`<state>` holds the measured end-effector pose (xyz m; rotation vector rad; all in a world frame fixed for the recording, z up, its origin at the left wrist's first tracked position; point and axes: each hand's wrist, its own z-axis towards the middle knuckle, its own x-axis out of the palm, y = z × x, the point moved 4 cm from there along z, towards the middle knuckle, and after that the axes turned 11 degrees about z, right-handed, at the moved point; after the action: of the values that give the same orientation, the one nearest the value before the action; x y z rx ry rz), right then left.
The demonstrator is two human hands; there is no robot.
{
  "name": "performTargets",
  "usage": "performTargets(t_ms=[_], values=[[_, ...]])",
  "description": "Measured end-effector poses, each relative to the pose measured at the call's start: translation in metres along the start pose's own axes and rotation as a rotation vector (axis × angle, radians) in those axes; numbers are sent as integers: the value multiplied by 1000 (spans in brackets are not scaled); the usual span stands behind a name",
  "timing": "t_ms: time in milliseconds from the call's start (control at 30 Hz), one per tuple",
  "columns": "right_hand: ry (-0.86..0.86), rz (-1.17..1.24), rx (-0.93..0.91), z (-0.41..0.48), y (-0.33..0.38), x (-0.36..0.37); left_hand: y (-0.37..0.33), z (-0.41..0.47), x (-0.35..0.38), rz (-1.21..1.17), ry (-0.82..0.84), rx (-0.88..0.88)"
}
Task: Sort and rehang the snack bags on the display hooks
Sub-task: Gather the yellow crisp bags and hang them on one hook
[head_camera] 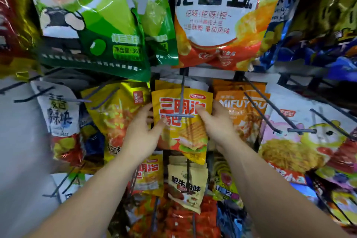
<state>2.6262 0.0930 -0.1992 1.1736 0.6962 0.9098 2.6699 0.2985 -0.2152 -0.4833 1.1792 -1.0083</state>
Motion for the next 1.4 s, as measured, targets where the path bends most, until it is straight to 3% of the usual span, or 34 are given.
performTargets(t_ms=[200,333,500,567,700,833,967,1400], values=[[-16,161,57,-5,0,6,2,4,-3,-11,9,88],[3,73,6,-17,8,3,9,4,-7,-5,13,139],[47,14,-28,-40,15,-5,5,-7,-15,46,-111,212],[66,34,-14,-50,17,-6,4,-13,-14,2,-102,173],[66,75,-17,-65,19,-7,4,-24,-9,-354,70,60],[50,121,-9,-79,19,-8,3,-33,-15,-485,1,90],[24,168,-3,-91,21,-5,0,-41,-16,-640,82,25],[-33,273,-7,-111,18,1,-7,-71,-19,-660,211,-56]])
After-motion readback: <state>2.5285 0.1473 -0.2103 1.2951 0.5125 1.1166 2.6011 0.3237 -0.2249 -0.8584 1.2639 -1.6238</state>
